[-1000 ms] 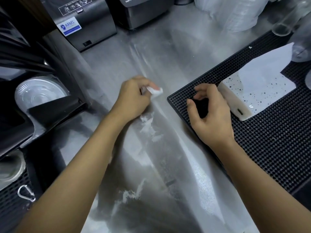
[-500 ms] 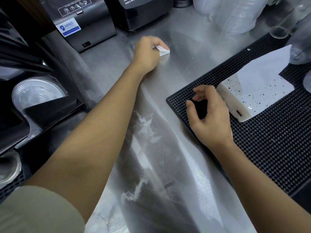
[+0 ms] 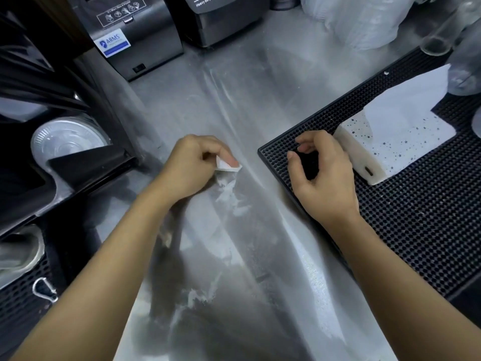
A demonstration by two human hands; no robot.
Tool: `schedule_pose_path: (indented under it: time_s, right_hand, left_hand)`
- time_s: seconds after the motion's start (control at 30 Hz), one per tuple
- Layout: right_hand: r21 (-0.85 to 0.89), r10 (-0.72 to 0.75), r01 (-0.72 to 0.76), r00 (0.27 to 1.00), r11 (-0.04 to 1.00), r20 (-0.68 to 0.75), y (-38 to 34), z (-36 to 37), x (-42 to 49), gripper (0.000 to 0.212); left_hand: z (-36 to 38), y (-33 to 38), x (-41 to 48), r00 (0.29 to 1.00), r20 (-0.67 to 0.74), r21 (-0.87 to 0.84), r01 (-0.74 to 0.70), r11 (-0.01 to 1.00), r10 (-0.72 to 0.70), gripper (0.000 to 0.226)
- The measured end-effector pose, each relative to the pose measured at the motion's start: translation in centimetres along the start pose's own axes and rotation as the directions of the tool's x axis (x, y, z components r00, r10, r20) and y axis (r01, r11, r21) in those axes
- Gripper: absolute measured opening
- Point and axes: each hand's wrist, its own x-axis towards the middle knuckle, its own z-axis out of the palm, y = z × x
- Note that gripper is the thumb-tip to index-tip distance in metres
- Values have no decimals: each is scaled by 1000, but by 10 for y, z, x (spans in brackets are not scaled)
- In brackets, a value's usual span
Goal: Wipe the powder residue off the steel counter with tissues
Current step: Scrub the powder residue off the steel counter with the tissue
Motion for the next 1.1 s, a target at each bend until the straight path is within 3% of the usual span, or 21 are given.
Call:
schedule_pose_path:
  time_s: [0.07, 0.13, 0.2, 0.3, 0.43, 0.53, 0.63, 0.73, 0.8, 0.87, 0.93, 0.97, 1.1]
  right_hand:
    - [4, -8, 8, 1000, 1000, 0, 0, 0, 0, 24]
    - [3, -9, 9, 1000, 1000, -3, 0, 0, 1, 24]
    - [-1, -12, 12, 1000, 1000, -3, 1, 0, 1, 23]
    - [-3, -21, 21, 1000, 1000, -6, 1, 1, 0, 23]
    - [-14, -28, 27, 1000, 1000, -13, 2, 2, 1, 22]
    - [-23, -31, 30, 999, 999, -16, 2, 2, 1, 21]
    - [-26, -32, 31, 999, 999, -17, 1, 1, 0, 22]
    - [-22, -25, 25, 1000, 999, -12, 2, 2, 0, 22]
    - [-12, -27, 27, 999, 1000, -19, 3, 1, 1, 23]
    - [-3, -31, 31, 999, 1000, -30, 3, 2, 1, 21]
    - [-6, -33, 33, 998, 999, -43, 2, 1, 1, 18]
    - [-12, -35, 35, 998, 999, -47, 2, 1, 2, 17]
    - [-32, -40, 38, 998, 999, -49, 4, 1, 2, 15]
  left_hand:
    - [-17, -2, 14, 986, -137, -87, 88, 992, -100, 25]
    - [-34, -12, 47, 908, -367, -158, 151, 976, -200, 13]
    - [-44, -24, 82, 824, -487, -193, 222, 956, -289, 4]
    - [-40, -41, 117, 814, -486, -160, 275, 948, -318, 2]
    - [-32, -51, 117, 870, -458, 34, 223, 974, -183, 26]
    - [-20, -49, 77, 892, -450, 155, 113, 982, -32, 22]
    - [6, -28, 14, 876, -481, 188, 58, 980, 40, 43]
    - [21, -14, -36, 936, -352, 143, 33, 989, 20, 47]
    - [17, -6, -40, 949, -293, -56, 102, 993, -114, 41]
    - [-2, -6, -18, 866, -379, -288, 225, 931, -326, 34]
    - [-26, -12, 14, 780, -484, -366, 232, 901, -397, 20]
    - [-37, -15, 30, 765, -522, -329, 229, 916, -378, 13]
    - [-43, -38, 50, 788, -557, -5, 310, 951, -260, 22]
